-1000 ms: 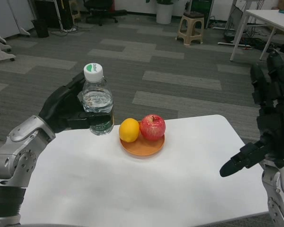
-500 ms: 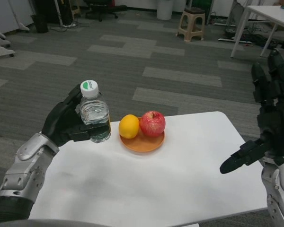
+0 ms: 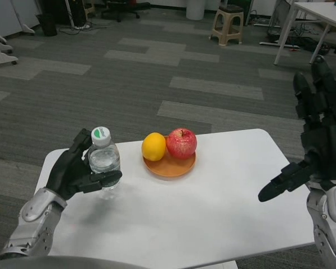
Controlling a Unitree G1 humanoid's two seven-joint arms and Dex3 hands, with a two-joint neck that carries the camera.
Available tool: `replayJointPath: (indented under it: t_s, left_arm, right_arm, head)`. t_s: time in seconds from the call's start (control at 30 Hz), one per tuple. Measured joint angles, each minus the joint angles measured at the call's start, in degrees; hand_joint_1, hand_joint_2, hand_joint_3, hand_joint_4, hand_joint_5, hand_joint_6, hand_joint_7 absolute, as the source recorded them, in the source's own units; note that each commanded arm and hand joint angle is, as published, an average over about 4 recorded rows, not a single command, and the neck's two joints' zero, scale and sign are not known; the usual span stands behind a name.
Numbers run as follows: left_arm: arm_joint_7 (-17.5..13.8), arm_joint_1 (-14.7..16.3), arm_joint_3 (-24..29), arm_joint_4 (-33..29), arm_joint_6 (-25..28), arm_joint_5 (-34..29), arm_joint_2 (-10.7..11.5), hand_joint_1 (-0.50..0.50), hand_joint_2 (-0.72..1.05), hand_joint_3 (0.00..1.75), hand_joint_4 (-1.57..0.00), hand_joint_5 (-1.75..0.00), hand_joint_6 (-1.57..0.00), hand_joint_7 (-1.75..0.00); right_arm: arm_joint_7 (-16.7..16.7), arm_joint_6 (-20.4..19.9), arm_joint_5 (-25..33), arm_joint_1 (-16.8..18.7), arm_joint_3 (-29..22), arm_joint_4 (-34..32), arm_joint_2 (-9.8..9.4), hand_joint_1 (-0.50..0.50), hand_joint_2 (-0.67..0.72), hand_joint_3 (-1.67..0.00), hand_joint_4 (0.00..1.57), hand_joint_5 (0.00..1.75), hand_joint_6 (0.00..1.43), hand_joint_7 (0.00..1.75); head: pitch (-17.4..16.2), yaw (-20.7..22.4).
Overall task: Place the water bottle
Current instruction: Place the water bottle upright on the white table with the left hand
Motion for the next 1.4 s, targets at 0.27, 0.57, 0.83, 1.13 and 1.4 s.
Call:
replayJointPath:
  t_s: [0.27, 0.57, 0.83, 1.13, 1.4]
  left_arm:
    - [3.6, -3.8, -11.9, 15.2, -16.2, -5.6, 0.1, 0.07, 1.05, 0.26, -0.22, -1.75, -0.44, -1.68]
    - [4.5, -7.8, -24.1, 23.4, -24.2, -18.7, 0.5, 0.06, 1.05, 0.26, -0.20, -1.75, -0.48, -1.68]
    - [4.5, -8.0, -24.5, 23.6, -24.5, -19.0, 0.5, 0.08, 1.05, 0.26, -0.06, -1.75, -0.26, -1.40]
    - [4.6, -7.9, -24.4, 23.5, -24.1, -18.9, 0.5, 0.11, 1.05, 0.35, 0.00, -1.75, -0.07, -1.26]
    - [4.7, -7.3, -22.9, 22.1, -22.7, -16.2, 0.8, 0.12, 1.05, 0.41, 0.00, -1.75, 0.00, -1.17]
  right_arm:
    - [0.0, 0.0, 0.0, -0.3, 0.4, 0.7, 0.10, -0.33, 0.49, 0.00, 0.00, 0.00, 0.00, 0.00]
    - [0.0, 0.0, 0.0, -0.4, 0.4, 1.4, 0.64, -0.33, 0.50, 0.00, 0.00, 0.00, 0.00, 0.00]
    - [0.0, 0.0, 0.0, -0.4, 0.4, 2.0, 0.65, -0.33, 0.50, 0.00, 0.00, 0.00, 0.00, 0.00]
    - [0.0, 0.0, 0.0, -0.4, 0.5, 2.0, 0.65, -0.33, 0.47, 0.00, 0.00, 0.00, 0.00, 0.00]
    - [0.0, 0.0, 0.0, -0.4, 0.7, 2.0, 0.65, -0.33, 0.47, 0.00, 0.00, 0.00, 0.00, 0.00]
  head:
    - [-0.7, 0.0]
    - [-1.3, 0.1]
    - [-1.5, 0.3]
    - [-1.6, 0.4]
    - [-1.3, 0.5]
